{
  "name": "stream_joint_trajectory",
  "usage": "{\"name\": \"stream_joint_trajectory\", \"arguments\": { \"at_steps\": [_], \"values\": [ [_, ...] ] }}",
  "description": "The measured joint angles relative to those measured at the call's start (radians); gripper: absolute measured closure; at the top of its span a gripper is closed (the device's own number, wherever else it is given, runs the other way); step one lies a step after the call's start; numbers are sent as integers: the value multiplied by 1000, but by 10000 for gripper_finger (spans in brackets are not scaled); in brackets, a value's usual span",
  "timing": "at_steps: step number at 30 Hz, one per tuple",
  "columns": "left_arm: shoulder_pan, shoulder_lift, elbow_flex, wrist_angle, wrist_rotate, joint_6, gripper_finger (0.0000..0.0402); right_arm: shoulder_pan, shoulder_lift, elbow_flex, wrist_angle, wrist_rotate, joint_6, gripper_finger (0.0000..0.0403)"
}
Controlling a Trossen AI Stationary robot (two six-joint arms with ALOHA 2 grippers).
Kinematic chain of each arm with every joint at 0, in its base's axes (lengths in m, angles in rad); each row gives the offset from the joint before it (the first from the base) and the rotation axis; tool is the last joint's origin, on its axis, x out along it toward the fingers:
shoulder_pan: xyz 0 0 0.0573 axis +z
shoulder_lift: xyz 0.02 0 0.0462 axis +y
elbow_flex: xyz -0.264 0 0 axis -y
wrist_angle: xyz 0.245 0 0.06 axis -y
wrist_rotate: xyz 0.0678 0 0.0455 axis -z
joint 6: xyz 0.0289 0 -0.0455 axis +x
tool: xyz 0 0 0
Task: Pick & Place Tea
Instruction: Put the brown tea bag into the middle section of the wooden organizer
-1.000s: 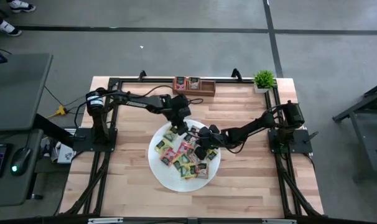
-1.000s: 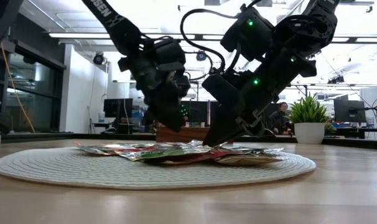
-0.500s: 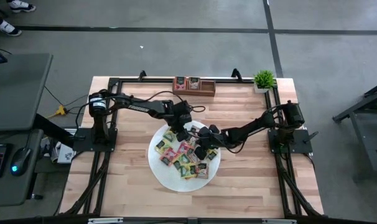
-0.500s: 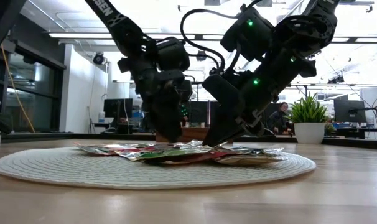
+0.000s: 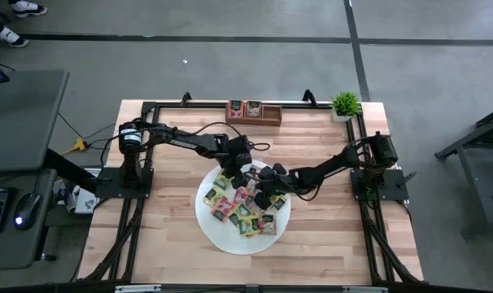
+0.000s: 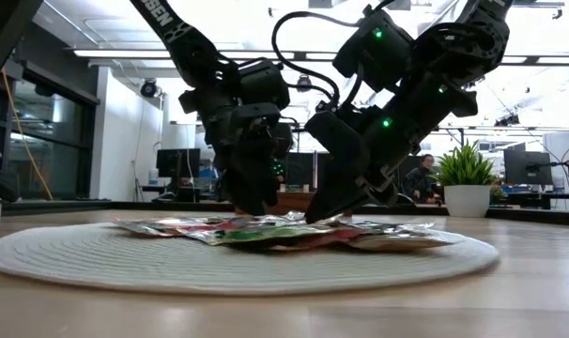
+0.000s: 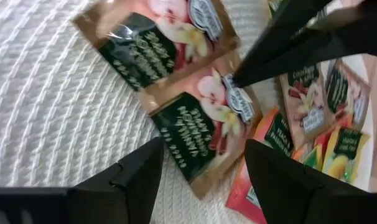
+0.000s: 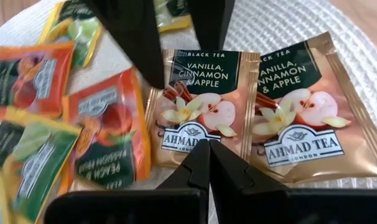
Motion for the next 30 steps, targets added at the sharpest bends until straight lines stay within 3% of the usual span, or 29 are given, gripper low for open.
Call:
{"name": "stream_joint_trajectory", "arguments": {
  "at_steps": [5,9,21,30],
  "values": [
    [0,0,0,-2,-4,0,177,0,0,0,1,2,-7,403],
    [1,1,-1,-3,1,0,201,0,0,0,1,2,-7,403],
    [1,3,-2,-8,-1,31,386,0,0,0,2,3,-6,403],
    [1,3,-2,-6,-4,56,399,0,0,0,3,4,-6,403]
  ]
}}
